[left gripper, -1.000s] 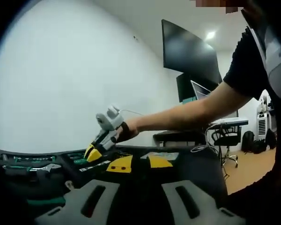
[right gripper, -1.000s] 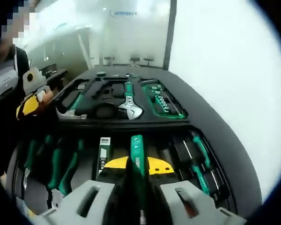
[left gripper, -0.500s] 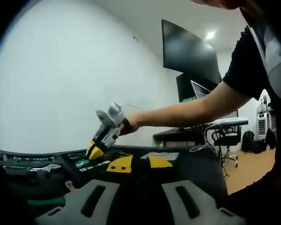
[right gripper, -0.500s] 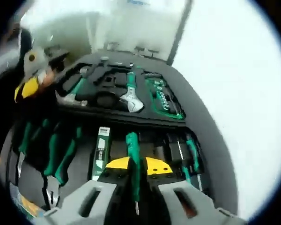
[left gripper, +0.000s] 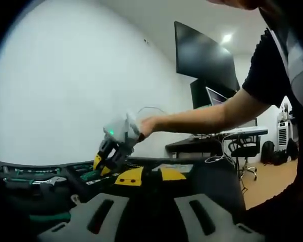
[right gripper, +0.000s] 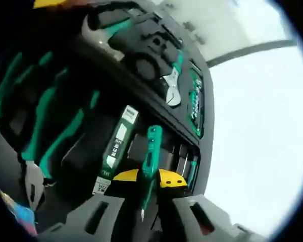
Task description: Pick up the tools and put them into their designated positions in the toolbox.
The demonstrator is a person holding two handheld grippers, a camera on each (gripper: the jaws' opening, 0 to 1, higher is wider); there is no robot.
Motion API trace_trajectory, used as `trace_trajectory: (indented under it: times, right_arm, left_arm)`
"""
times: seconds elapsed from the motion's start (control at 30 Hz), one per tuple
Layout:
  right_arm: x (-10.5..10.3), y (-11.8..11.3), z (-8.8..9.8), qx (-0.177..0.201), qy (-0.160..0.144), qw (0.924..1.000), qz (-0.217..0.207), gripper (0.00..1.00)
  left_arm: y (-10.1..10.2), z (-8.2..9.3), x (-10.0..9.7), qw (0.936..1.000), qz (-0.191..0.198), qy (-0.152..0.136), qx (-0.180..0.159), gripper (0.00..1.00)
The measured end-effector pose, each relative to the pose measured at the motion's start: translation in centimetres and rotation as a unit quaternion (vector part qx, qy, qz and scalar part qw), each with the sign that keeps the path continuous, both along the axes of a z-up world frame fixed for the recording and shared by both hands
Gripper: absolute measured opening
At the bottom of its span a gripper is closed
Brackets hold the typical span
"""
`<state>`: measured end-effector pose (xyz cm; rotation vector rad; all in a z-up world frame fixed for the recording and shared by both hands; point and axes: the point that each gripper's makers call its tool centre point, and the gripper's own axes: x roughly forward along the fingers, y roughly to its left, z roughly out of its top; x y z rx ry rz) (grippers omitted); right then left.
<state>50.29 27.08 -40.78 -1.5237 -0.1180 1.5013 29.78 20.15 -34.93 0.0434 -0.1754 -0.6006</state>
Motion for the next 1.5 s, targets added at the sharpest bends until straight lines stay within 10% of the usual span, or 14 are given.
trace_trajectory:
  times: [0.13, 0.37, 0.6, 0.77, 0.87, 0.97, 1.07, 1.27, 1.3, 1.37, 1.5]
  right_arm:
    - [0.7, -0.2, 0.5, 0.016, 0.091, 0.9946, -0.048, 0.10]
    - [1.1, -0.6, 1.2, 0.051, 0.242, 0.9641, -0.097, 0.09]
    - [0.3, -0.5, 1.1, 0.011, 0.333, 0.9388, -0.086, 0.09]
    - [0.8, 0.3, 1.0, -0.003, 0.404, 0.9093, -0.098, 0.09]
    - [0.9, 0.4, 0.9, 0.005, 0.425, 0.8994, -0.102, 0.09]
    - [0.4, -0.3, 0.0, -0.009, 0.437, 0.8942, -0.097, 0.09]
    - [0.4, -0.2, 0.1, -0.006, 0.447, 0.8889, -0.098, 0.09]
    - [0.4, -0.3, 0.0, -0.018, 0.465, 0.8796, -0.100, 0.09]
    - [0.5, -0.3, 0.0, -0.018, 0.468, 0.8781, -0.099, 0.09]
    - [0.5, -0.3, -0.2, -0.018, 0.470, 0.8766, -0.103, 0.05]
    - [0.2, -0.2, -0.6, -0.023, 0.470, 0.8767, -0.099, 0.05]
  left_arm:
    - [0.0, 0.0, 0.0, 1.0000, 0.000, 0.000, 0.000, 0.13]
    - [1.0, 0.4, 0.0, 0.9992, 0.029, 0.024, -0.013, 0.13]
    - [8.7, 7.4, 3.7, 0.9812, 0.084, 0.030, 0.171, 0.25]
    - [11.9, 3.5, 10.7, 0.9311, 0.069, 0.070, 0.351, 0.25]
    - [11.2, 0.9, 13.6, 0.9259, 0.035, 0.107, 0.361, 0.27]
    - [11.2, -1.3, 16.1, 0.8902, 0.021, 0.113, 0.441, 0.29]
    - [9.4, -2.1, 17.3, 0.8898, -0.021, 0.129, 0.437, 0.30]
    - [9.6, -4.5, 19.2, 0.8107, -0.044, 0.143, 0.566, 0.28]
    - [9.5, -4.5, 19.5, 0.8057, -0.045, 0.140, 0.574, 0.28]
    - [8.5, -4.6, 19.2, 0.8190, -0.066, 0.149, 0.550, 0.28]
    - [8.4, -5.0, 19.0, 0.8051, -0.078, 0.154, 0.567, 0.26]
